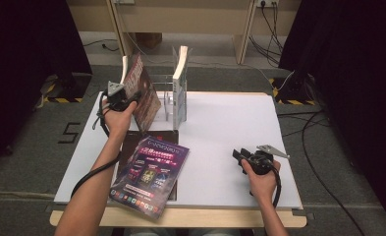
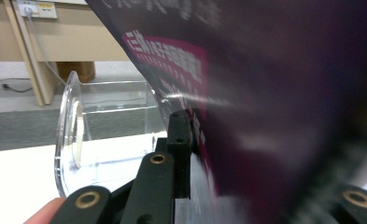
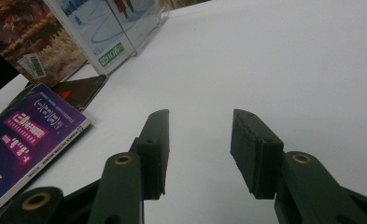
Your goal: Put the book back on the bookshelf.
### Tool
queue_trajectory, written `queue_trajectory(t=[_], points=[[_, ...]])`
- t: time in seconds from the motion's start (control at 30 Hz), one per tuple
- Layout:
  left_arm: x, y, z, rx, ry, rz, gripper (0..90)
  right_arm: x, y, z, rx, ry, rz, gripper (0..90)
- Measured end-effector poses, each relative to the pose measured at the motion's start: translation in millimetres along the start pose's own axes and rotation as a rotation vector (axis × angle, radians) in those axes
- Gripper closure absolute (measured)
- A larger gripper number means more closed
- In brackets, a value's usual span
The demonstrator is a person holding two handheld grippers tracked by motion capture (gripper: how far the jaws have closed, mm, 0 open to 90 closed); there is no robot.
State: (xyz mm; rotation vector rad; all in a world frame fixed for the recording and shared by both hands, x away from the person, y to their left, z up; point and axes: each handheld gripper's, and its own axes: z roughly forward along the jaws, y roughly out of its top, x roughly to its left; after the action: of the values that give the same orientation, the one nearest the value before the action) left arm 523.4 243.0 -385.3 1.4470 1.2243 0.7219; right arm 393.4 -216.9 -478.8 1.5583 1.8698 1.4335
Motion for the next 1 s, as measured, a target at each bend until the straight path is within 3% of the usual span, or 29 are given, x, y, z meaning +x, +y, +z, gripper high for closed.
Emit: queue_trajectory(t=[0.23,0.43,0.53,0.63,0.77,1.0], points=[[0.1,-8.4,-3.5,-0.030,-0.038,-0.049,74.6,-0.4,-0.8,-0.6,0.008,0.003,0.011,57.9],[-1.0,-13.1,-6.2,-0.041,-0.038,-0.105,60.5,-0.8,-0.8,-1.0,0.009,0.004,0.010,57.9],[0.5,-13.7,-5.9,-0.028,-0.037,-0.123,57.7,-0.8,-0.8,-1.1,0.010,0.005,0.010,57.8],[1.6,-14.7,-6.0,-0.029,-0.033,-0.116,62.4,-1.4,-0.9,-0.8,0.013,0.006,0.011,57.8],[1.4,-16.9,-7.2,-0.037,-0.015,-0.090,78.7,-2.0,-1.2,-0.6,0.019,0.006,0.012,57.8],[-1.0,-10.4,-2.6,-0.023,0.031,-0.059,83.3,-1.3,-1.8,-0.1,0.026,0.005,0.006,57.8]])
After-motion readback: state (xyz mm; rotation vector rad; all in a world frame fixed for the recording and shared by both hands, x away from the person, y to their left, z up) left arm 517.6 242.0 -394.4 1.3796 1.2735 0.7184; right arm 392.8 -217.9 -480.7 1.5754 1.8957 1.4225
